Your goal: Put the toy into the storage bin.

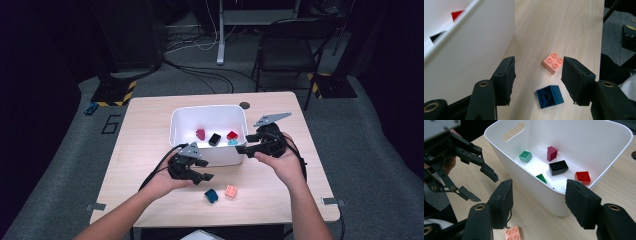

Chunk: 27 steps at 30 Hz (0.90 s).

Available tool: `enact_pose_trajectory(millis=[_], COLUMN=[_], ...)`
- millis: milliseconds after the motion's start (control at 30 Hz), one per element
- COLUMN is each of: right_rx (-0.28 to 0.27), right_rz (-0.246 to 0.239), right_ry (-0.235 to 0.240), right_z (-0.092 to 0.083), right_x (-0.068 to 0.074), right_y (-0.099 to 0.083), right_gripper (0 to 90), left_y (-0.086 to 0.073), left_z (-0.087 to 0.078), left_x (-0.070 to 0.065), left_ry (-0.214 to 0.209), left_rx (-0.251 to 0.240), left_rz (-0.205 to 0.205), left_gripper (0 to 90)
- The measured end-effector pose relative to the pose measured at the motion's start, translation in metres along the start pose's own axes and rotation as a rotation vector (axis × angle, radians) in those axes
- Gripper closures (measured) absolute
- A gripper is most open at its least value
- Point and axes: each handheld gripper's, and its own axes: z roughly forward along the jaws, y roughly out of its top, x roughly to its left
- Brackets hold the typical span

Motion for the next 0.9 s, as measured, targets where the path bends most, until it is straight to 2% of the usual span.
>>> enact_pose_trajectory(millis=[300, 500, 667, 900], right_rx=[-0.002, 0.000, 0.001, 0.001], right_rz=[-0.001, -0.002, -0.002, -0.001], right_ry=[-0.001, 0.000, 0.000, 0.000], right_z=[0.000, 0.000, 0.001, 0.001], right_x=[-0.001, -0.001, -0.001, -0.001], right_y=[0.000, 0.000, 0.000, 0.000], right_gripper=[38.5, 38.5, 38.5, 38.4], left_y=[-0.020, -0.032, -0.040, -0.053], left_z=[0.021, 0.033, 0.037, 0.040], left_x=[-0.008, -0.010, -0.011, -0.017], left_ry=[-0.014, -0.032, -0.030, -0.072], left_rx=[0.042, 0.067, 0.081, 0.084], left_rz=[-0.018, -0.010, -0.005, -0.009], left_gripper=[43.2, 43.1, 44.1, 46.8])
